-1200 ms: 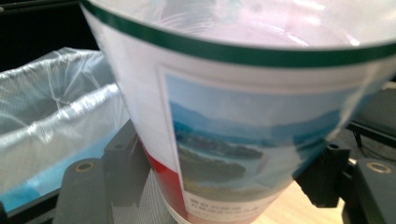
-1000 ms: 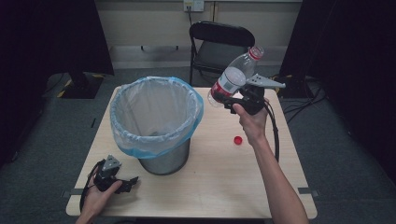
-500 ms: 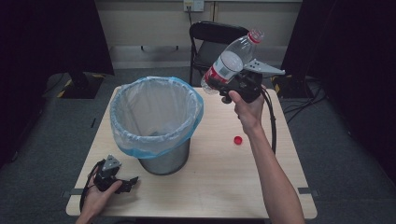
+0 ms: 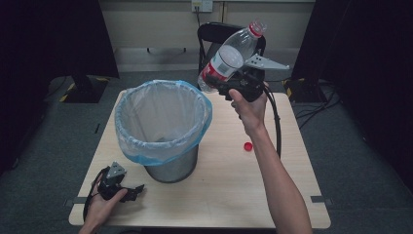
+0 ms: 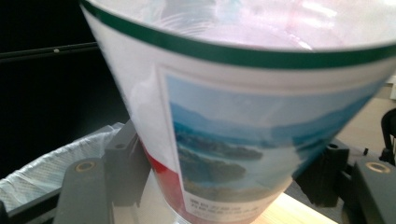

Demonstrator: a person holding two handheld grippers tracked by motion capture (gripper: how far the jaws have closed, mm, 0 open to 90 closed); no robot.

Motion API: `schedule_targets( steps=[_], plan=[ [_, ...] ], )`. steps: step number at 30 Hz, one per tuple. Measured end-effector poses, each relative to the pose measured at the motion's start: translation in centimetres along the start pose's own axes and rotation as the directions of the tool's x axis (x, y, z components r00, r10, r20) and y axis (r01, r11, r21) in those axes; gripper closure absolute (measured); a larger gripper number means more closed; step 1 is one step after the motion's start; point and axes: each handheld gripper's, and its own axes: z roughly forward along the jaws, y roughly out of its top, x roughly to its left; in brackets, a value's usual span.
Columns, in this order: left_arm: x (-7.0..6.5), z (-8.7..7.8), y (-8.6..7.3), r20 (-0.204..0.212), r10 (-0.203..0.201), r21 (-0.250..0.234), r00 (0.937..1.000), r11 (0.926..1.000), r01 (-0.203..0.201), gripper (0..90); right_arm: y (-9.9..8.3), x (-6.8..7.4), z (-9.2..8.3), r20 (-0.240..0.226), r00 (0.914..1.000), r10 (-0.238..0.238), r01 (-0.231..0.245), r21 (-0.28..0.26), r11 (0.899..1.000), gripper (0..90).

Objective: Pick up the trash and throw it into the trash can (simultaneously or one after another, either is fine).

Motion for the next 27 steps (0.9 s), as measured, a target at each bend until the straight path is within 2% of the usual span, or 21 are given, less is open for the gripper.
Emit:
schedule_targets(
  steps=[7, 15, 22, 27],
  plan=[
    [0.0, 0.0, 0.0, 0.0, 0.0, 0.0, 1.0, 1.0, 0.0, 0.0, 0.9, 1.0, 0.7, -0.023, 0.9996, -0.014, 0.014, -0.012, 1.0, 30.0],
    [0.0, 0.0, 0.0, 0.0, 0.0, 0.0, 1.0, 1.0, 0.0, 0.0, 1.5, 2.6, 1.7, -0.072, 0.9972, -0.023, 0.023, -0.013, 1.0, 30.0],
    [0.0, 0.0, 0.0, 0.0, 0.0, 0.0, 1.0, 1.0, 0.0, 0.0, 1.6, 4.0, 2.8, -0.135, 0.9906, -0.024, 0.024, 0.0, 1.0, 29.8],
    [0.0, 0.0, 0.0, 0.0, 0.0, 0.0, 1.0, 1.0, 0.0, 0.0, 1.4, 5.1, 3.4, -0.174, 0.9839, -0.039, 0.043, 0.017, 0.999, 29.2]
  ],
)
